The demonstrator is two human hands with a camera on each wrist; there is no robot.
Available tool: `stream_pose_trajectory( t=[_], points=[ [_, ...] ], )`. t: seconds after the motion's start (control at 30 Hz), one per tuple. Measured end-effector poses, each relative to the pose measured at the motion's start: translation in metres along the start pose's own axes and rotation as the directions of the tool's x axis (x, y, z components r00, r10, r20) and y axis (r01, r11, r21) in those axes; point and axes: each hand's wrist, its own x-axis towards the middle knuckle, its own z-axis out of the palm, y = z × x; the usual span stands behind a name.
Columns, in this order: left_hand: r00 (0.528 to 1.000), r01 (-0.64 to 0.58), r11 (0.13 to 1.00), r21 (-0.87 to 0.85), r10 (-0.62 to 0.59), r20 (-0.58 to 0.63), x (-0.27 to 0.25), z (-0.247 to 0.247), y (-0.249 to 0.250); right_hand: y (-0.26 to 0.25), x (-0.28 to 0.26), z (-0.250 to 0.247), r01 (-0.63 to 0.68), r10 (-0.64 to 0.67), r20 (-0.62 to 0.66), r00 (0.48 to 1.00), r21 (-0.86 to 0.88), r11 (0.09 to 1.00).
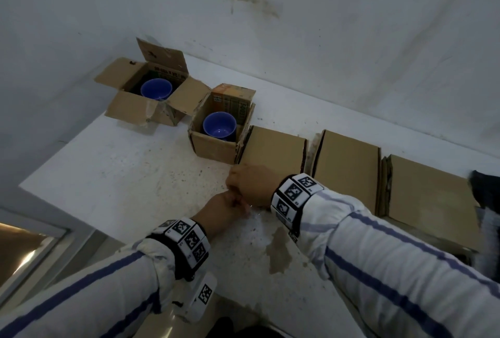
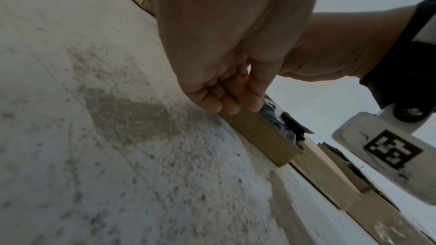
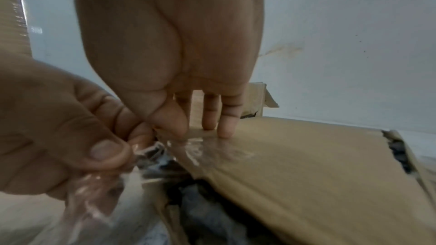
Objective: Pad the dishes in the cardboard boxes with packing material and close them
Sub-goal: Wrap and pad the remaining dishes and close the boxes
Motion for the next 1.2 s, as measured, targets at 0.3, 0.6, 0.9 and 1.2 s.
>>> stream_pose_trajectory(
  t=[0.3,0.6,0.9,1.2],
  points=[
    [0.996,-0.017,0.988,0.155,0.003,0.087,0.000,0.002,0.005,-0.005,0.003,-0.006,-0.081,0.083,0.109,0.991,-0.018,0.997],
    [0.999,0.041,0.977,-0.209,-0.043,-0.007,-0.002,0.008,-0.006,0.035,-0.064,0.005,-0.168,0.198,-0.040,0.979,0.388,0.906],
    [0.993,0.052,0.970,-0.236,-0.075,-0.092,-0.007,0.020,-0.013,0.020,-0.087,0.053,-0.100,0.121,-0.205,0.971,0.113,0.989],
    [0.993,0.064,0.976,-0.207,-0.082,-0.084,-0.014,0.018,-0.009,0.008,-0.089,0.058,-0.096,0.113,-0.264,0.958,0.076,0.992]
  ],
)
